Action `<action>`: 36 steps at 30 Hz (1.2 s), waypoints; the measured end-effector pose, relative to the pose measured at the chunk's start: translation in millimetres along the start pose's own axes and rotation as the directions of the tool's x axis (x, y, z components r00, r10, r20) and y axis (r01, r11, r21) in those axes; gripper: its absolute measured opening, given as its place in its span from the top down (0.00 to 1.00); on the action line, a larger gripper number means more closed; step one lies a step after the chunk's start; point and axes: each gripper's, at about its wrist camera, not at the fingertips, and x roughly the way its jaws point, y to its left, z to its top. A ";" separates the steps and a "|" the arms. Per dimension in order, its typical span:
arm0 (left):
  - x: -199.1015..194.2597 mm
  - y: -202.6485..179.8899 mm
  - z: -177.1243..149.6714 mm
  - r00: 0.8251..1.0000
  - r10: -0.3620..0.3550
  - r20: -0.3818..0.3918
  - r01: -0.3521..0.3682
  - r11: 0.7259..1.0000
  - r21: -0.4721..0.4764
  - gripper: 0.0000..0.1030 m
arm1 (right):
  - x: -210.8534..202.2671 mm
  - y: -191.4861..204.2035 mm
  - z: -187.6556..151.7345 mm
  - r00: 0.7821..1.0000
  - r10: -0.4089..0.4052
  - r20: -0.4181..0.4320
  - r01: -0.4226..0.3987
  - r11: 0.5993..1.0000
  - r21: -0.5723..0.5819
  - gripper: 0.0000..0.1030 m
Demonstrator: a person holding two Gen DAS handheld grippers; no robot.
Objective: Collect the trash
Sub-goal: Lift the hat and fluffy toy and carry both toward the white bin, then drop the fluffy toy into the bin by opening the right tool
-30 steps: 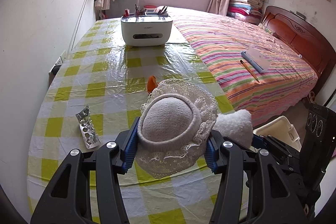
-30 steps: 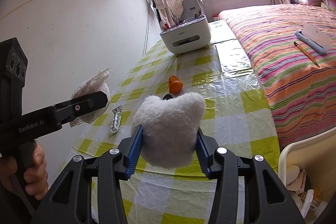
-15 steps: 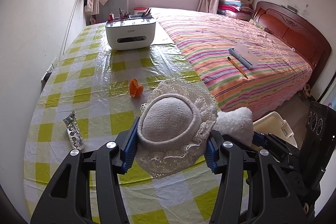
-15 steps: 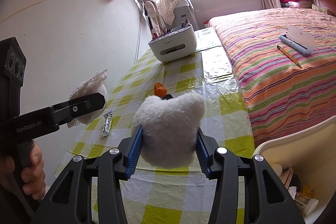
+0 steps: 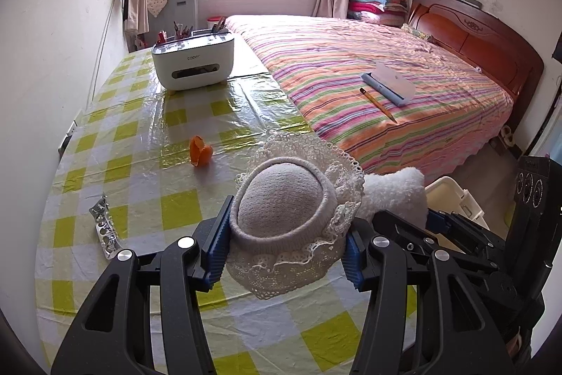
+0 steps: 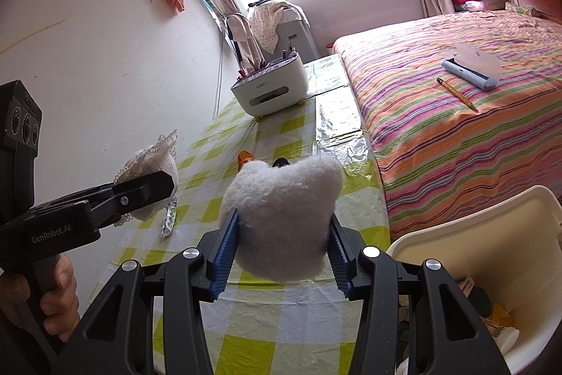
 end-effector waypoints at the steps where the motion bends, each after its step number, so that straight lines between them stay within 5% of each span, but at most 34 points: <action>1: 0.7 -1.0 -0.3 1.000 -0.001 -0.002 0.001 1.000 0.001 0.50 | -1.7 -1.6 0.2 1.000 -0.003 0.004 0.003 1.000 0.004 0.56; 36: 22.6 -68.6 -15.8 0.991 -0.116 -0.061 0.120 0.990 0.078 0.50 | -67.2 -72.3 -5.6 0.983 -0.125 0.134 0.098 0.976 0.194 0.56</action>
